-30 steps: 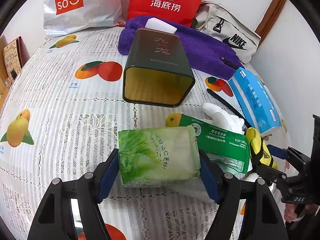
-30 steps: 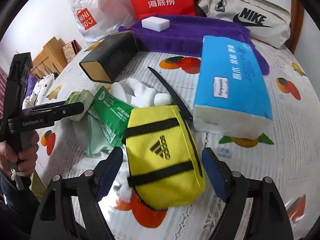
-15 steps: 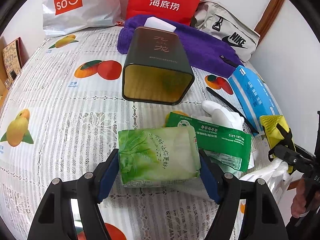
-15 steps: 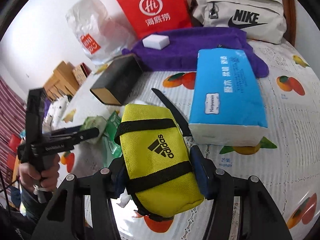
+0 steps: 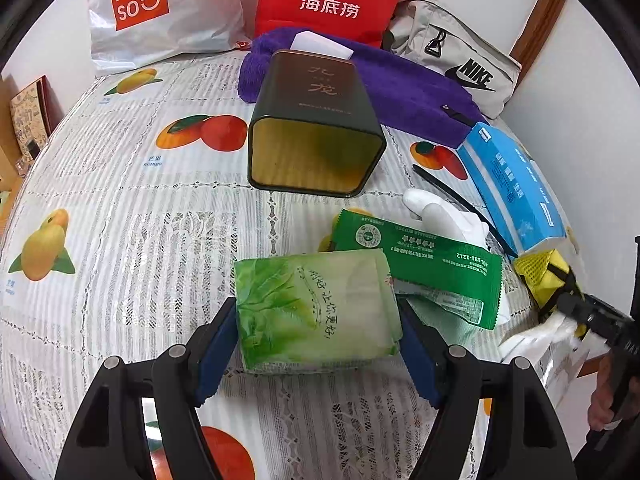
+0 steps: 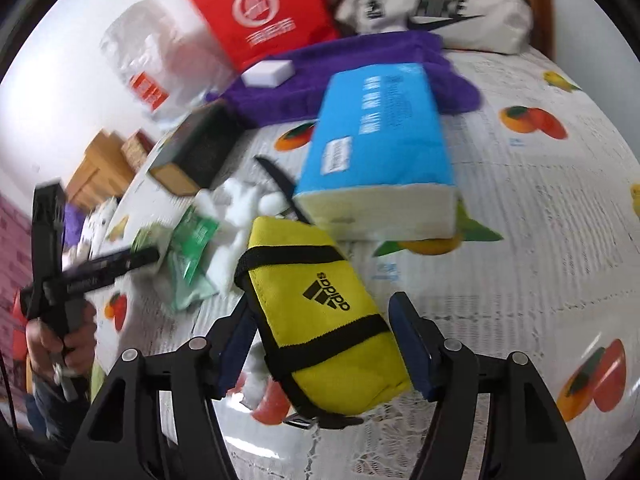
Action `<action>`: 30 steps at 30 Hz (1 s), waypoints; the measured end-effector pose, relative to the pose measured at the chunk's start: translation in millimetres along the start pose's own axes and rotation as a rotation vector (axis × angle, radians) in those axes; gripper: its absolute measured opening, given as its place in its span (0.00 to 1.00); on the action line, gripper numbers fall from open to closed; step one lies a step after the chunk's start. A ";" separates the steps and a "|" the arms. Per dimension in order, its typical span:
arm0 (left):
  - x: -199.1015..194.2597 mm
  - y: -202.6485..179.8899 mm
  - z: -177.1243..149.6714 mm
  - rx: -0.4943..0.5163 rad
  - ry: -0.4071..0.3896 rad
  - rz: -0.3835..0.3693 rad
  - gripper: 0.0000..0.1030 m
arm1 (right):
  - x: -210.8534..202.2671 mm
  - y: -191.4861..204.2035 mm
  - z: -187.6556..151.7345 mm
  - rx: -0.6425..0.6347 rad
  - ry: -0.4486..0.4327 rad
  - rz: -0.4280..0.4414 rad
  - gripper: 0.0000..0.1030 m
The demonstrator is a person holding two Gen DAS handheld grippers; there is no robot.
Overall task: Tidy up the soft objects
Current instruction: 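Lift the yellow pouch with the right tool and set it beside the blue tissue box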
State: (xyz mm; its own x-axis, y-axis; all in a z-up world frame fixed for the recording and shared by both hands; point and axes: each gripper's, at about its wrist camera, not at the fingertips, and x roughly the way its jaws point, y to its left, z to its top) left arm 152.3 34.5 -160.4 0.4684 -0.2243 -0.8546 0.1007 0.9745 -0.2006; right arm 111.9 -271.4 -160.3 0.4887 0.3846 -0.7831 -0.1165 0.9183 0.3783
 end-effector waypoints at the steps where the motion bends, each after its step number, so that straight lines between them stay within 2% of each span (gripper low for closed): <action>1: -0.5 -0.1 -0.6 0.001 0.000 0.000 0.72 | -3.4 -0.9 1.4 0.001 -0.003 -0.002 0.63; 6: 0.6 0.2 -0.5 -0.002 0.003 0.000 0.72 | -19.5 0.2 3.8 -0.038 -0.037 -0.095 0.63; 11: 1.4 -0.2 -0.6 0.000 0.003 0.002 0.72 | -12.5 5.1 -6.4 -0.107 -0.002 -0.123 0.63; 20: 0.8 -0.8 -2.2 0.001 0.001 0.005 0.72 | 0.2 8.3 -38.4 -0.205 0.079 -0.274 0.65; 22: 0.5 -1.6 -3.0 0.003 -0.001 0.006 0.72 | -0.6 1.1 -41.6 -0.168 0.095 -0.261 0.68; 25: 0.3 -1.8 -4.3 0.001 -0.005 0.006 0.72 | -2.2 -7.3 -44.7 -0.092 0.095 -0.197 0.69; 30: -0.1 -2.8 -4.9 0.007 -0.001 0.002 0.72 | -15.9 -8.8 -48.8 -0.053 0.064 -0.175 0.69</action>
State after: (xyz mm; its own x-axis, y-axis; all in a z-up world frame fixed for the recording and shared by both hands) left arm 147.6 31.8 -162.1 0.4697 -0.2223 -0.8544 0.1058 0.9750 -0.1955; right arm 62.9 -281.0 -175.3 0.4498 0.2218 -0.8652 -0.0803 0.9748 0.2082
